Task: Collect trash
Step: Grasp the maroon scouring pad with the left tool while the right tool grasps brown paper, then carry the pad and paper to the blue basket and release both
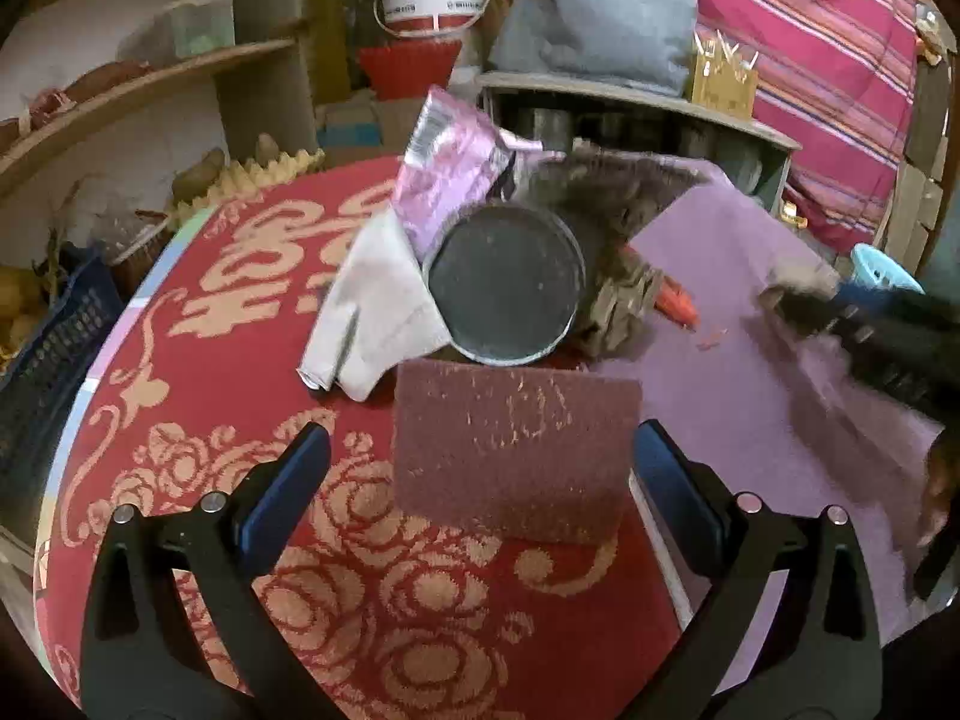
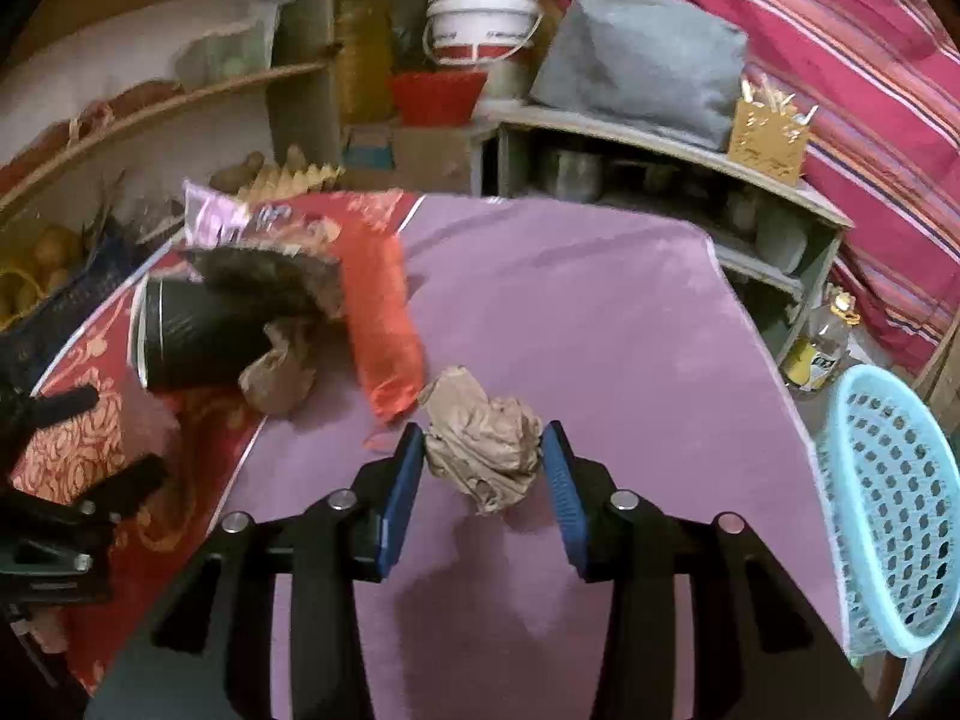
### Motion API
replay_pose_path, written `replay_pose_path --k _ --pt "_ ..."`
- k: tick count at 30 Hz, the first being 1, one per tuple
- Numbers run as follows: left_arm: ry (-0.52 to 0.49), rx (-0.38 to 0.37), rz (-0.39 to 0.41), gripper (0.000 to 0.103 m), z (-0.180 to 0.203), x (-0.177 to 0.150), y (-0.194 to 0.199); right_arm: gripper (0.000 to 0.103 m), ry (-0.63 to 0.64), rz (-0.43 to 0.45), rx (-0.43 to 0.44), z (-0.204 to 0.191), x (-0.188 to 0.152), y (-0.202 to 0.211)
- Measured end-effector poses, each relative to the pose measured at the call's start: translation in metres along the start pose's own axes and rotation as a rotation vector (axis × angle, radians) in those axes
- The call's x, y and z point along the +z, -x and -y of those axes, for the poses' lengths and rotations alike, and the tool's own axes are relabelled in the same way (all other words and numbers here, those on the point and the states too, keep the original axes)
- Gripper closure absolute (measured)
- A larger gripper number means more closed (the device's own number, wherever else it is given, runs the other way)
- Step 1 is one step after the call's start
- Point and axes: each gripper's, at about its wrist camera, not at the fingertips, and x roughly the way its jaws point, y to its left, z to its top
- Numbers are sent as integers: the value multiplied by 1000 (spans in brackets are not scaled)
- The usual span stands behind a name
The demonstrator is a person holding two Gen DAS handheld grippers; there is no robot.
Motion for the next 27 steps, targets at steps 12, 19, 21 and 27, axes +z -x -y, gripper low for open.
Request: replay_pose_path --k 12,19,21,27 --pt "-8 -32 -110 5 4 3 -24 62 -69 15 -4 40 2 5" --pt "19 -50 -96 19 0 4 -23 62 -94 33 -8 53 2 11" --pt "0 -53 -102 19 3 3 -23 62 -104 39 -9 56 2 13" --pt "-2 -66 -83 19 13 4 -6 62 -138 66 -16 76 6 23"
